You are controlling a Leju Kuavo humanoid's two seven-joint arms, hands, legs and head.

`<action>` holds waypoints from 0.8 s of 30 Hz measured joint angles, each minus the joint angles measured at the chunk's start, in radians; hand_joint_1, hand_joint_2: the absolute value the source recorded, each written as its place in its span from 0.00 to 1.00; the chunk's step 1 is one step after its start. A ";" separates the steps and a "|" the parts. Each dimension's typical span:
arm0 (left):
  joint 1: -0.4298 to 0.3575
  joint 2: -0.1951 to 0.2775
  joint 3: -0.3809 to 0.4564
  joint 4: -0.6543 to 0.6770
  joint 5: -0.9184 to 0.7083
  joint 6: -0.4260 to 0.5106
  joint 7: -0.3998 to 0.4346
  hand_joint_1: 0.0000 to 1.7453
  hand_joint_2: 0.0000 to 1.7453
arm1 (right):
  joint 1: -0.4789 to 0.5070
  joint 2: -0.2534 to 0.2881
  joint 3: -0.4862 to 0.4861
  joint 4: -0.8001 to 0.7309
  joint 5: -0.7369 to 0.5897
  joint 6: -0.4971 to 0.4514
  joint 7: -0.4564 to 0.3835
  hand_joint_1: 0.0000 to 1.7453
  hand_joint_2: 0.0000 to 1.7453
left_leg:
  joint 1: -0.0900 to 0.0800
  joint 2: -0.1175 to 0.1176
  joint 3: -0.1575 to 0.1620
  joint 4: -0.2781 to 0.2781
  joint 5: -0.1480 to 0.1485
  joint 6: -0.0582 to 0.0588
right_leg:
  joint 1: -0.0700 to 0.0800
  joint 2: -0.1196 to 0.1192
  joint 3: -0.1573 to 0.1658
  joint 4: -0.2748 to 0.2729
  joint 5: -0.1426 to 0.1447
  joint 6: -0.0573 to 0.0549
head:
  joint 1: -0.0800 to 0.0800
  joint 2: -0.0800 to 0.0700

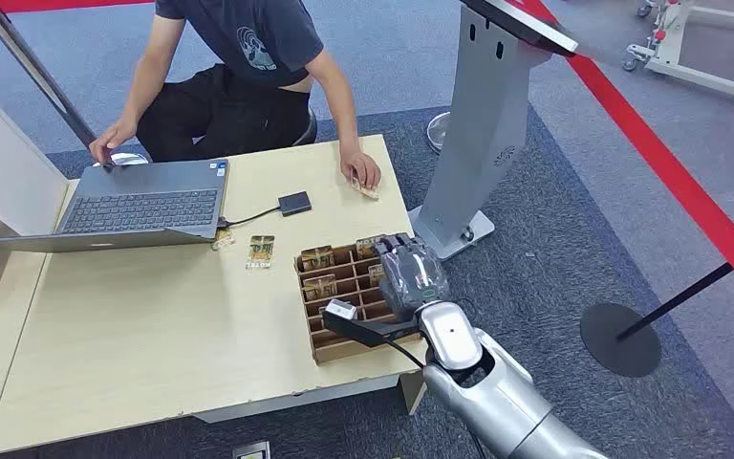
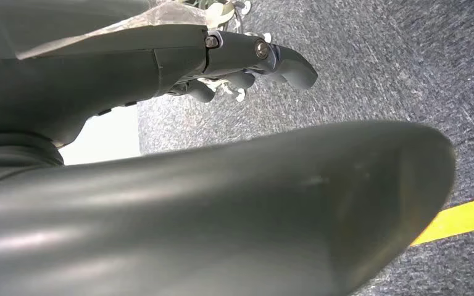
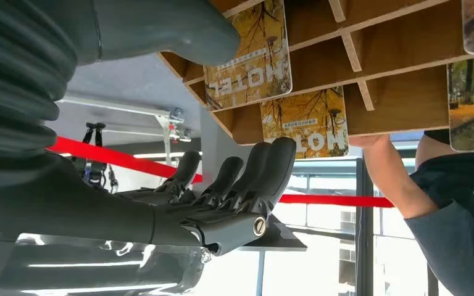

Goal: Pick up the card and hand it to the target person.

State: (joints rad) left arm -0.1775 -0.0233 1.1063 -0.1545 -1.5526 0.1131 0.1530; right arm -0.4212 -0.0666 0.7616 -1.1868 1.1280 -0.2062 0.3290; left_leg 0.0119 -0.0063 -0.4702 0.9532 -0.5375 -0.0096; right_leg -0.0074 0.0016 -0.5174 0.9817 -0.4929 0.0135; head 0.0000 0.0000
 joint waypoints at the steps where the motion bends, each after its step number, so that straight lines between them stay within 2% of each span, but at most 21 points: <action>1: 0.000 0.000 0.000 0.000 0.000 0.000 0.000 0.00 0.00 | -0.001 0.000 0.000 0.003 0.000 -0.002 0.000 0.42 1.00 | 0.000 0.000 0.000 0.000 0.000 0.000 | 0.000 0.000 0.000 0.000 0.000 0.000 | 0.000 0.000; 8: -0.001 0.000 0.000 0.000 0.000 0.000 0.000 0.00 0.00 | -0.017 0.008 0.002 0.046 0.000 -0.018 -0.009 0.43 1.00 | 0.000 0.000 0.000 0.000 0.000 0.000 | 0.000 0.000 0.000 0.000 0.000 0.000 | 0.000 0.000; 13: -0.001 0.000 0.000 0.000 0.000 0.000 0.000 0.00 0.00 | -0.022 0.012 0.002 0.068 -0.001 -0.021 -0.010 0.51 1.00 | 0.000 0.000 0.000 0.000 0.000 0.000 | 0.000 0.000 0.000 0.000 0.000 0.000 | 0.000 0.000; 14: -0.001 0.000 0.000 0.000 0.000 0.000 0.000 0.00 0.00 | -0.022 0.013 0.002 0.071 -0.001 -0.021 -0.010 0.53 1.00 | 0.000 0.000 0.000 0.000 0.000 0.000 | 0.000 0.000 0.000 0.000 0.000 0.000 | 0.000 0.000; 18: -0.001 0.000 0.000 0.000 0.000 0.000 0.000 0.00 0.00 | -0.026 0.017 0.002 0.081 -0.004 -0.024 -0.010 0.75 1.00 | 0.000 0.000 0.000 0.000 0.000 0.000 | 0.000 0.000 0.000 0.000 0.000 0.000 | 0.000 0.000; 21: -0.001 0.000 0.000 0.000 0.000 0.000 0.000 0.00 0.00 | -0.029 0.019 0.002 0.087 -0.008 -0.032 -0.014 0.75 1.00 | 0.000 0.000 0.001 0.000 0.000 0.000 | 0.000 0.000 0.000 0.000 0.000 0.000 | 0.000 0.000; 24: -0.002 0.000 0.000 0.000 0.000 0.000 -0.001 0.00 0.00 | -0.030 0.022 0.002 0.092 -0.014 -0.040 -0.017 0.69 1.00 | 0.000 0.000 0.001 0.000 0.000 0.000 | 0.000 0.000 0.001 0.000 0.000 0.000 | 0.000 0.000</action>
State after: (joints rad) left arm -0.1791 -0.0233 1.1063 -0.1545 -1.5525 0.1128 0.1523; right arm -0.4514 -0.0445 0.7636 -1.0948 1.1139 -0.2462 0.3117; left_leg 0.0120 -0.0060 -0.4691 0.9532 -0.5375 -0.0096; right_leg -0.0074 0.0017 -0.5169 0.9817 -0.4928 0.0135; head 0.0002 0.0000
